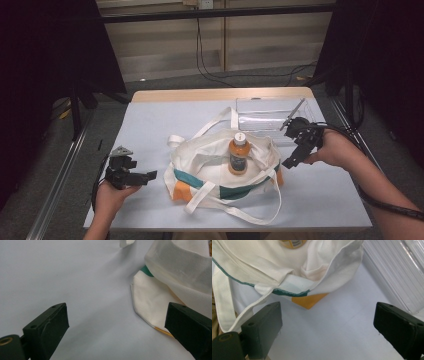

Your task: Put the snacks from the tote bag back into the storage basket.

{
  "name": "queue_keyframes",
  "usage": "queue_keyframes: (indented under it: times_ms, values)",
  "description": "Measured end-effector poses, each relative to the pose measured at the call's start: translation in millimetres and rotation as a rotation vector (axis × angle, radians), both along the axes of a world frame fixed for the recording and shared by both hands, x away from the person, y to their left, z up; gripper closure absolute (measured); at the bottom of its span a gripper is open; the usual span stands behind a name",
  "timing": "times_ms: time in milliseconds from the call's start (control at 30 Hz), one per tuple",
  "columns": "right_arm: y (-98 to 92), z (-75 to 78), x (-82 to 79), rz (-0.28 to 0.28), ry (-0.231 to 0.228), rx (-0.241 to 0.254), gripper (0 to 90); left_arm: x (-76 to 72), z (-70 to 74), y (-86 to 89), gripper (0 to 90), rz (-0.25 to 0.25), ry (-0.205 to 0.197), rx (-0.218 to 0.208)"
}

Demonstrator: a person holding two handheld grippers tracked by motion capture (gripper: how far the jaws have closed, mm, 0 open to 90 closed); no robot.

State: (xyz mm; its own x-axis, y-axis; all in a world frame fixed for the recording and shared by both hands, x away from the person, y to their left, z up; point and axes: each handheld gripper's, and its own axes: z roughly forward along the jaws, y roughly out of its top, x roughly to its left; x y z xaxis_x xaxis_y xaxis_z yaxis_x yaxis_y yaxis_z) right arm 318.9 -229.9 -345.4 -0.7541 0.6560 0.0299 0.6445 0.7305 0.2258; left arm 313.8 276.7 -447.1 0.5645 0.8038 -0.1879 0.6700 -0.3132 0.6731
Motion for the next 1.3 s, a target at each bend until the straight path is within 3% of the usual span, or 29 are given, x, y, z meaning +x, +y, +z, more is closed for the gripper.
queue_keyframes:
  times_ms: [800,1133,1167,1300]
  values:
    - [29.3,10.7,9.7,0.053,-0.011,-0.008,8.0,0.5,0.9,1.2,4.8,-0.023,0.005,0.020]
    - [42.0,12.5,13.0,0.089,-0.016,-0.016,8.0,0.3,0.9,2.0,4.7,-0.013,-0.006,0.020]
    - [43.7,12.4,13.1,0.088,-0.016,-0.016,8.0,-0.3,0.4,0.7,4.6,0.010,-0.007,0.004]
    - [47.6,12.5,13.9,0.092,-0.015,-0.015,7.9,-0.1,0.7,1.1,4.0,0.010,-0.006,0.001]
